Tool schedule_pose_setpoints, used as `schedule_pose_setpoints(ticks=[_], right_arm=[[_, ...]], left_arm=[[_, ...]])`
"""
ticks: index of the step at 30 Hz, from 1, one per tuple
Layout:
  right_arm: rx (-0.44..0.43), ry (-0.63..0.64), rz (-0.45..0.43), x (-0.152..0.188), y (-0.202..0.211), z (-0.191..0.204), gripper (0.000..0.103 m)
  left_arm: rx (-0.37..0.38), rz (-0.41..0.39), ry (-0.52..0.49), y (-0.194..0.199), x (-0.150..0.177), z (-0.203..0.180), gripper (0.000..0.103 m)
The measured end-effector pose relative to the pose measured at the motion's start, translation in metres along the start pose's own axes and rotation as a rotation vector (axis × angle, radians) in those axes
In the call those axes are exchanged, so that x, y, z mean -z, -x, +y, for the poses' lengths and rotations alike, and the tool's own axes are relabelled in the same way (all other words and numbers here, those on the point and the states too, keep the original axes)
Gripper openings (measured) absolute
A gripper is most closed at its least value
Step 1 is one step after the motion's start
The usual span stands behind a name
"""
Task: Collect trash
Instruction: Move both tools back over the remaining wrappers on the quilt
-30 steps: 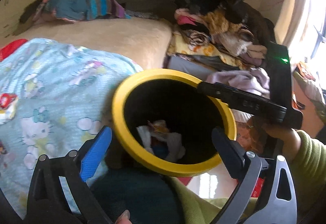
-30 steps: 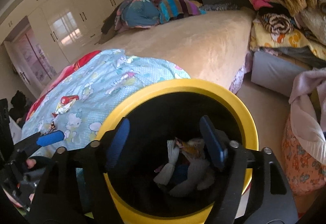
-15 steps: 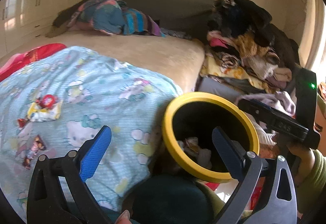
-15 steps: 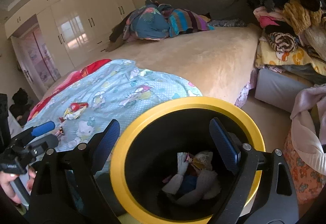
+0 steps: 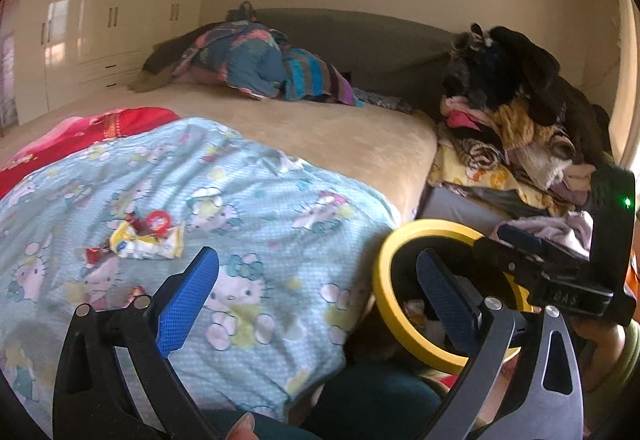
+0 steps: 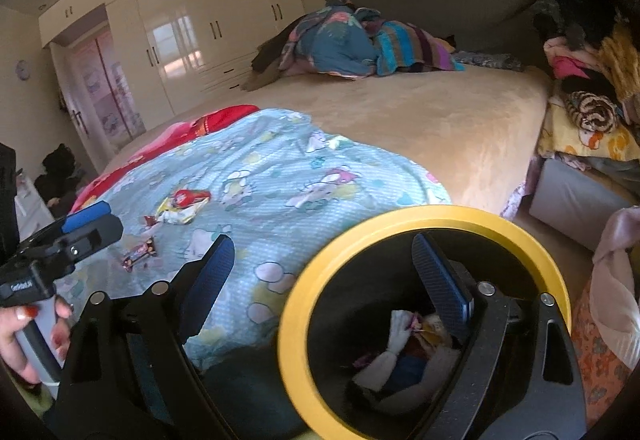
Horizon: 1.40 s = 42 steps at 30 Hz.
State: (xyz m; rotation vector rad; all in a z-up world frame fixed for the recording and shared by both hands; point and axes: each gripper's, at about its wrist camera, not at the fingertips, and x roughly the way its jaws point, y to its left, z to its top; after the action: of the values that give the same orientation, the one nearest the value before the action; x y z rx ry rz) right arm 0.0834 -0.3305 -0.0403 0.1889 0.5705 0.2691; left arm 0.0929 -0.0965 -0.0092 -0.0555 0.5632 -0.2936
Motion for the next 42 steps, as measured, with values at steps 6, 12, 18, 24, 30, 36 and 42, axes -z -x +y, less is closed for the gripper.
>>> schedule_pose_setpoints(ticks=[6, 12, 18, 24, 30, 36, 42], right_arm=[[-0.036, 0.032, 0.007, -0.003, -0.010, 0.024, 0.082], [-0.072, 0.048, 0.015, -0.006, -0.022, 0.047, 0.082], [-0.104, 0.076, 0.028, -0.008, -0.038, 0.069, 0.082], [-0.132, 0.080, 0.055, -0.012, -0.057, 0.087, 0.082], [-0.159, 0.090, 0.066, -0.020, -0.081, 0.111, 0.082], [-0.167, 0.106, 0.092, -0.026, -0.118, 0.145, 0.082], [-0.195, 0.131, 0.165, -0.024, -0.166, 0.175, 0.080]], left_arm=[[-0.047, -0.037, 0.047, 0.010, -0.007, 0.026, 0.096], [-0.093, -0.063, 0.073, 0.018, -0.011, 0.048, 0.096], [-0.146, -0.075, 0.117, 0.023, -0.012, 0.075, 0.096], [-0.216, -0.082, 0.174, 0.025, -0.009, 0.111, 0.096], [-0.276, -0.081, 0.240, 0.027, -0.002, 0.149, 0.096], [-0.337, -0.063, 0.310, 0.025, 0.010, 0.191, 0.096], [-0.352, -0.037, 0.361, 0.021, 0.022, 0.218, 0.095]])
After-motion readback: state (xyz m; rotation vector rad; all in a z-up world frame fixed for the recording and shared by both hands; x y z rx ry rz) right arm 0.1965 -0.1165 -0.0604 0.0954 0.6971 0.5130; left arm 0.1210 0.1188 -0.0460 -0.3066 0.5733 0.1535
